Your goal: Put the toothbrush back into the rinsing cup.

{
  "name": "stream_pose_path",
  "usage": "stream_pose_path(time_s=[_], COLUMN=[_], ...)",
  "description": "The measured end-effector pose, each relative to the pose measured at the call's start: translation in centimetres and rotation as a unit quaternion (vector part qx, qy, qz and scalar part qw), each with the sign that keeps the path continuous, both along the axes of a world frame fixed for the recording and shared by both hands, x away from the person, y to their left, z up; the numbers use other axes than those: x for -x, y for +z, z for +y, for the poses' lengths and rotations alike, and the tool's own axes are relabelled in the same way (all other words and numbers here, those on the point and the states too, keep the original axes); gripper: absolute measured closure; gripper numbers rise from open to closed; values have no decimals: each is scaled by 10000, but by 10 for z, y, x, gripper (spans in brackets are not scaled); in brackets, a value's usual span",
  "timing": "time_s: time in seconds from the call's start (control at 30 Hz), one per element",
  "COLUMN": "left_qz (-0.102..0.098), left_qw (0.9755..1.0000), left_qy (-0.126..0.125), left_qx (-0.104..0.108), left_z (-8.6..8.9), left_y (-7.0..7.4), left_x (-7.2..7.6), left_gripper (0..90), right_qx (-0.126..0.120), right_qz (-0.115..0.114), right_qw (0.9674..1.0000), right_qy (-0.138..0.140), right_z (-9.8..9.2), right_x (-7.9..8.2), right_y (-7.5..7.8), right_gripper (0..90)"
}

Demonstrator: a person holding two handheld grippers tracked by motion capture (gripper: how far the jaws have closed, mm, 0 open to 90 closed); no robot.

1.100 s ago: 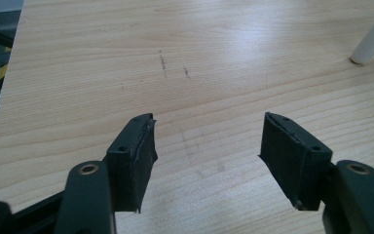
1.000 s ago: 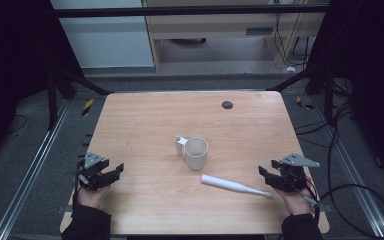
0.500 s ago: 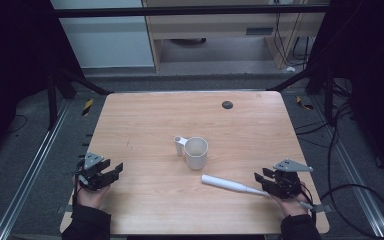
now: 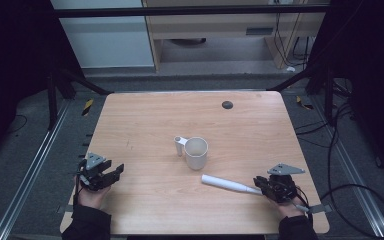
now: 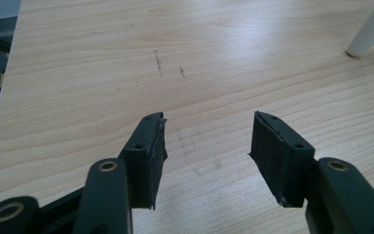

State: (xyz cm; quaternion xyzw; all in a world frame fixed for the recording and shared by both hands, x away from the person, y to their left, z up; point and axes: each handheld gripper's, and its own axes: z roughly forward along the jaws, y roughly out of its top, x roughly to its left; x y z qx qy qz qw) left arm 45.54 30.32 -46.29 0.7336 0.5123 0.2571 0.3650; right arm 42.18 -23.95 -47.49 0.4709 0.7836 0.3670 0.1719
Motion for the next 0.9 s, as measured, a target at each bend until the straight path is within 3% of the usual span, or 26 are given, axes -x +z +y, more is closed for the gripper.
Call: stream_pose_path(time_s=[0.4, 0.9], left_qz=[38, 66], left_qw=[9999, 9999], left_qy=[-42, -59], left_qx=[-97, -127], left_z=[-2, -2], left_y=[-1, -2], left_x=[0, 0], left_gripper=[453, 449], right_qx=[136, 165], right_qz=[276, 359], right_qw=[9995, 9990], right_qy=[104, 207], right_z=[3, 4], right_x=[0, 1], right_y=[-8, -10], right_gripper=[889, 892])
